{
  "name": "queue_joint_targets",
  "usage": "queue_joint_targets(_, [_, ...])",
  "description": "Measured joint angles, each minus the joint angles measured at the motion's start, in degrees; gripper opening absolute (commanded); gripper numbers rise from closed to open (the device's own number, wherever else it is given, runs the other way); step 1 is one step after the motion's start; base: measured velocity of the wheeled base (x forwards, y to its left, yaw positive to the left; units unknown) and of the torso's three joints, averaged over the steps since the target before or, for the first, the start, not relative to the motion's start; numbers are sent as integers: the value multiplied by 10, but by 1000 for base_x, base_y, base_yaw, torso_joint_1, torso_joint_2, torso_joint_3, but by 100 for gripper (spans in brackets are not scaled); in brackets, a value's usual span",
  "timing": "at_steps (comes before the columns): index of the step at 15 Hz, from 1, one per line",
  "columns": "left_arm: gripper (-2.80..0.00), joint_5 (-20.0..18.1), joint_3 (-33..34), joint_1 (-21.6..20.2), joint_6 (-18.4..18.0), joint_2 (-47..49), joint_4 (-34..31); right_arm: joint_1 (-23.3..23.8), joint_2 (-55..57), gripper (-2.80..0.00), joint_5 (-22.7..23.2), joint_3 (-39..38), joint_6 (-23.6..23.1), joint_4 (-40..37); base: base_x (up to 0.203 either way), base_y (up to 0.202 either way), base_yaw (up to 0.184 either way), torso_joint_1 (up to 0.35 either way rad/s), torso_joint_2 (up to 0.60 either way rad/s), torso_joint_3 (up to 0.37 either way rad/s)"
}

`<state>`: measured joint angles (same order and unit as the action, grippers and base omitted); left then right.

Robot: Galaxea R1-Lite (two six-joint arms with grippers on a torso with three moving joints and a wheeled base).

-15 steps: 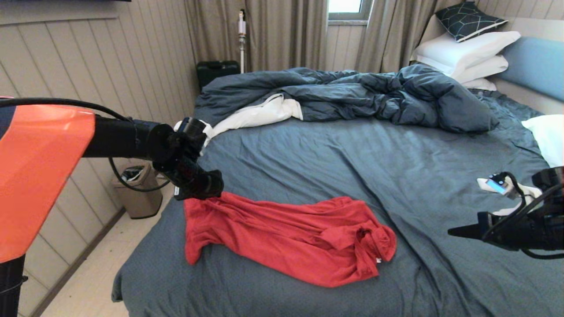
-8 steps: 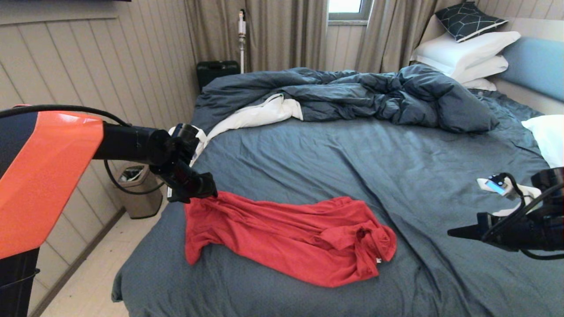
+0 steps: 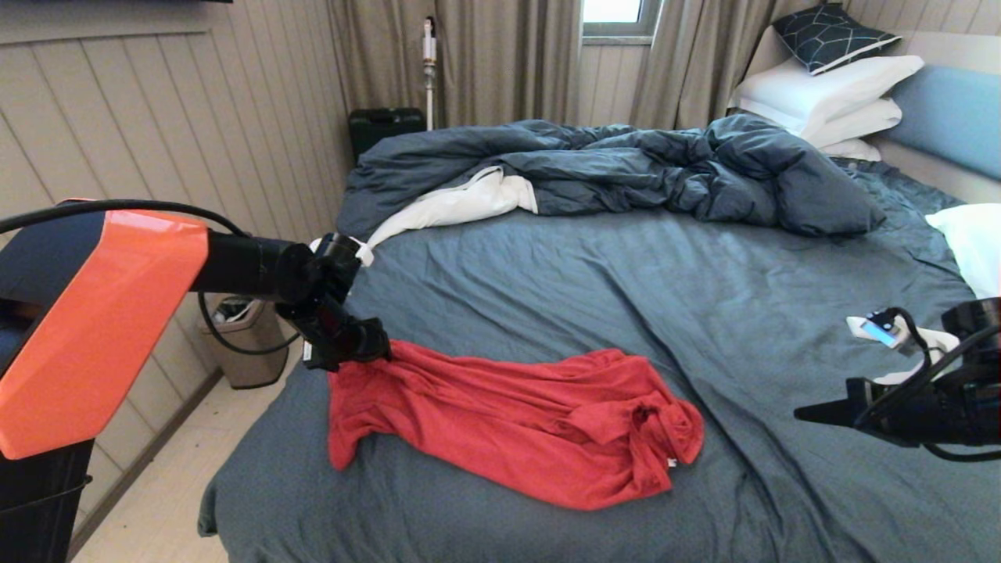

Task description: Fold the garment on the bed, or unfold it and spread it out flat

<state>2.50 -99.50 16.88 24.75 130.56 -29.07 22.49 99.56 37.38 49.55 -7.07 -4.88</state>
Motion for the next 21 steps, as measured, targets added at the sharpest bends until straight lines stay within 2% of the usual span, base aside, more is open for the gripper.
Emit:
queue_joint_targets(14, [-280, 4, 25, 5, 11, -31, -3, 7, 7, -280, 3, -3, 0, 18, 0, 0, 0, 0, 0, 0])
queue_joint_targets(17, [-280, 12, 90, 20, 10, -88, -5, 7, 9, -280, 2, -2, 0, 19, 0, 0, 0, 0, 0, 0])
queue_joint_targets(21, [-280, 13, 211, 53, 12, -199, -32, 7, 10, -280, 0, -1, 0, 19, 0, 0, 0, 0, 0, 0])
